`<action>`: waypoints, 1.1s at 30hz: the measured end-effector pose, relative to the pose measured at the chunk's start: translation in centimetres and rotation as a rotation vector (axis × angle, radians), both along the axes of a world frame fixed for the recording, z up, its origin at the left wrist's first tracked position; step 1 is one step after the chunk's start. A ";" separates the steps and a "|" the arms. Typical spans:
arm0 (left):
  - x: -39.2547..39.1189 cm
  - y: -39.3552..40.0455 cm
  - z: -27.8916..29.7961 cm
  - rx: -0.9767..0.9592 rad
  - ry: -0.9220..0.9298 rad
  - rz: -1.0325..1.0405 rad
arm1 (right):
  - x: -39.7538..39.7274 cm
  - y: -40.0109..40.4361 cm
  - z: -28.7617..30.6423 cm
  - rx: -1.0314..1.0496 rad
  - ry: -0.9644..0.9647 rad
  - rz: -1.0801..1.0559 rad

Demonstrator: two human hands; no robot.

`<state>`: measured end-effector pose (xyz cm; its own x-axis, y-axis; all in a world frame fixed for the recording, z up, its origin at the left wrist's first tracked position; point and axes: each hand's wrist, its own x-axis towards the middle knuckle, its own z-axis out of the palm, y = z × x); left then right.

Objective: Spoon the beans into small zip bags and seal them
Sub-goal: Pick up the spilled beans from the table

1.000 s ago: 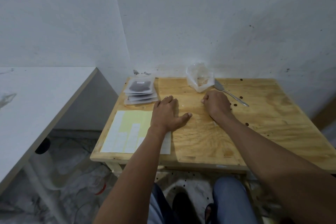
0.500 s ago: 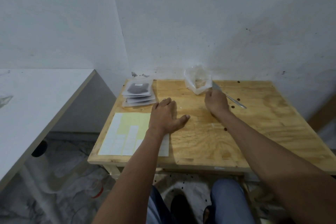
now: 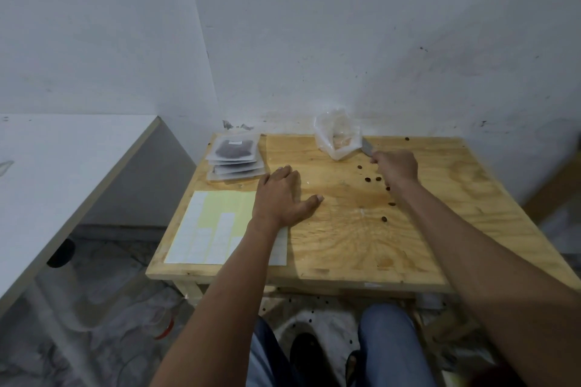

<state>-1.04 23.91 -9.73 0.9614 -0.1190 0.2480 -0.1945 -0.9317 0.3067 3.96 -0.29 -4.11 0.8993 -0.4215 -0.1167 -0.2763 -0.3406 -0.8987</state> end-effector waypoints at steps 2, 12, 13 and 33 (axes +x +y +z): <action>0.1 0.0 -0.1 0.003 -0.004 0.004 | -0.6 -0.1 -1.1 -0.268 -0.068 0.092; 0.1 -0.1 -0.2 0.007 -0.013 0.004 | -0.9 0.4 -3.8 -0.802 -0.061 0.231; 0.2 0.0 -0.3 0.009 -0.015 0.003 | -0.7 0.6 -3.6 -0.763 -0.077 0.214; 0.3 0.0 -0.3 -0.011 -0.026 -0.008 | 3.2 1.4 -1.9 -0.243 -0.193 0.014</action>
<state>-0.71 23.93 -10.02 0.9537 -0.1234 0.2744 -0.2097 -0.9266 0.3121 7.14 1.13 -6.04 0.9008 -0.4037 0.1596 -0.1021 -0.5544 -0.8260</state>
